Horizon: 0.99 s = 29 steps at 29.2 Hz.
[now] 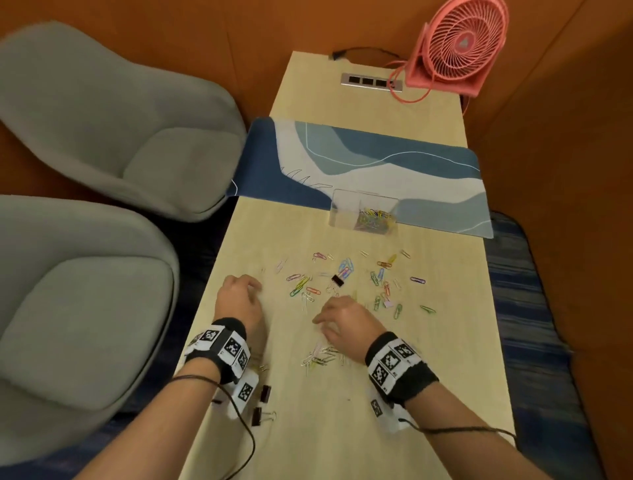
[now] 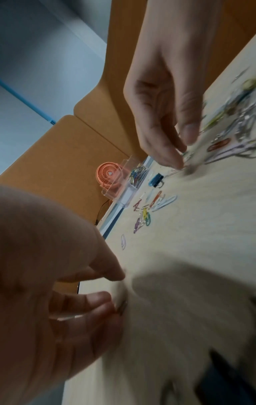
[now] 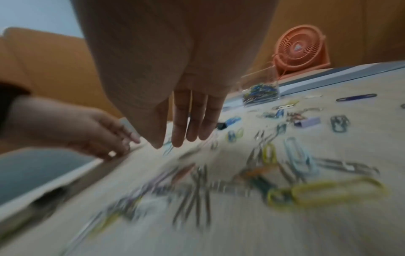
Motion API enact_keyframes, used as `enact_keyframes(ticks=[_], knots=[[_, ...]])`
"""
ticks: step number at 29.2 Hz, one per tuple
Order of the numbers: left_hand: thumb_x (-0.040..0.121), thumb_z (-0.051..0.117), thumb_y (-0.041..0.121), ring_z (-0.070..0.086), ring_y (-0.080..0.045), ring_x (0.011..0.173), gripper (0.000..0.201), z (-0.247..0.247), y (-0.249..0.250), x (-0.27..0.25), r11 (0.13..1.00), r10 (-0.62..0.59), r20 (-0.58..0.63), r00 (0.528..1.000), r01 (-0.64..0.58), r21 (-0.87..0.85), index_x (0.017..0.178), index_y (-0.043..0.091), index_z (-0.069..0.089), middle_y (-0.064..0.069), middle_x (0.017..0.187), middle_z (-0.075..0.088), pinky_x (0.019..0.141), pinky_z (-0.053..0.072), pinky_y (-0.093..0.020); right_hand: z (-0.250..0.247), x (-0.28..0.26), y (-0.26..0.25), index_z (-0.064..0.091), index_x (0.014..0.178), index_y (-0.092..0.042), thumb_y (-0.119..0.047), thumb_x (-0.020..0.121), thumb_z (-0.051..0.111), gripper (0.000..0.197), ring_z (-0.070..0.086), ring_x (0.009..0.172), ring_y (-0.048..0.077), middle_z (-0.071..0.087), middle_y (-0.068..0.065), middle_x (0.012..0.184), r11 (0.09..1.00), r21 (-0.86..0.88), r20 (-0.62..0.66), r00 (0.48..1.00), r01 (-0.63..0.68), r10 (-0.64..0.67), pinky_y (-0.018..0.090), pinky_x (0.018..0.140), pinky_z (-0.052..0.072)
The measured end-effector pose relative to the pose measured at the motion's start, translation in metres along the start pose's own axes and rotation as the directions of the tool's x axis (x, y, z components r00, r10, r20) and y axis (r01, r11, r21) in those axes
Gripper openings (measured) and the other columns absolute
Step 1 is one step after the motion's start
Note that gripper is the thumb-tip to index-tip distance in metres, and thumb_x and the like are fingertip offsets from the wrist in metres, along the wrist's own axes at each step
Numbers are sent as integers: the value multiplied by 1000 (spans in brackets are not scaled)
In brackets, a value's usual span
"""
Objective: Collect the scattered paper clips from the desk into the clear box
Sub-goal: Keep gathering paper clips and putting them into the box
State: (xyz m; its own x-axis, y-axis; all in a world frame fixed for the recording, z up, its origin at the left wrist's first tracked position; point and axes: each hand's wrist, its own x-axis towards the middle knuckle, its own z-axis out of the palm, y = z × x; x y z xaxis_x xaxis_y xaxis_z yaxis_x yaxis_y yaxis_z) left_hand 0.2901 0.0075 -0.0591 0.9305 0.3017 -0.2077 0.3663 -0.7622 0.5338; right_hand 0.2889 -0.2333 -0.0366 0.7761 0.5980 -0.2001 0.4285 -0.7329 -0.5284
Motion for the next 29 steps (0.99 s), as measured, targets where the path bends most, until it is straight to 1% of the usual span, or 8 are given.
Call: enact_keyframes(ticks=[6, 10, 13, 15, 18, 22, 25, 29], knots=[[84, 55, -5, 56, -29, 101, 34, -1, -1, -37, 998, 44, 94, 995, -47, 32, 113, 9, 66, -11, 116, 51, 96, 48, -35, 40, -32, -10, 74, 98, -14, 6, 74, 65, 32, 57, 84, 27, 59, 6, 94, 977, -184, 54, 993, 109, -101, 35, 66, 50], [84, 57, -4, 61, -19, 94, 31, 2, 4, -70, 970, 229, 220, 948, -203, -137, 105, 14, 70, -4, 107, 58, 92, 52, -30, 33, -59, -5, 74, 99, -14, 7, 77, 60, 33, 58, 88, 25, 62, 5, 98, 983, -163, 41, 996, 80, -74, 37, 74, 51], [81, 58, -2, 59, -9, 86, 33, 6, 7, -88, 945, 302, 269, 915, -249, -213, 101, 21, 72, 4, 102, 59, 84, 51, -21, 19, -81, 12, 74, 102, -16, -2, 85, 57, 28, 58, 90, 19, 63, 1, 99, 986, -58, -172, 974, -158, 146, 32, 78, 52], [81, 61, 0, 56, -10, 82, 34, 9, 5, -93, 951, 287, 208, 935, -253, -176, 105, 22, 69, 4, 104, 56, 82, 49, -23, 8, -99, 30, 71, 107, -17, -1, 83, 56, 33, 60, 90, 21, 62, 4, 104, 922, -11, -274, 888, -387, 370, 30, 77, 52], [81, 65, 10, 52, -22, 101, 37, 18, 3, -104, 984, 175, 218, 960, -176, -12, 117, 15, 61, -5, 116, 48, 95, 45, -32, 5, -117, 47, 63, 121, -12, 4, 79, 52, 46, 59, 96, 29, 54, 12, 116, 774, 20, -212, 754, -633, 622, 33, 83, 52], [81, 63, 15, 49, -24, 97, 26, 34, 17, -124, 972, 216, 262, 941, -232, 30, 105, 8, 62, -6, 109, 46, 92, 46, -36, 19, -114, 35, 60, 125, -5, 10, 77, 50, 51, 57, 99, 31, 51, 16, 116, 828, 25, -168, 814, -560, 556, 27, 88, 45], [83, 65, 16, 52, -23, 102, 34, 43, 26, -136, 962, 271, 319, 908, -266, -61, 117, 14, 65, -5, 110, 50, 96, 44, -33, 23, -112, 22, 65, 120, -4, 13, 78, 49, 48, 58, 95, 29, 56, 15, 109, 895, 90, -153, 882, -437, 446, 19, 81, 39], [81, 67, 18, 45, -22, 111, 41, 44, 23, -149, 967, 253, 201, 946, -256, -14, 121, 17, 61, -6, 119, 47, 101, 42, -34, 12, -132, 34, 67, 109, -11, 1, 79, 57, 34, 60, 91, 26, 60, 11, 103, 807, 151, -250, 767, -572, 591, 24, 75, 44]])
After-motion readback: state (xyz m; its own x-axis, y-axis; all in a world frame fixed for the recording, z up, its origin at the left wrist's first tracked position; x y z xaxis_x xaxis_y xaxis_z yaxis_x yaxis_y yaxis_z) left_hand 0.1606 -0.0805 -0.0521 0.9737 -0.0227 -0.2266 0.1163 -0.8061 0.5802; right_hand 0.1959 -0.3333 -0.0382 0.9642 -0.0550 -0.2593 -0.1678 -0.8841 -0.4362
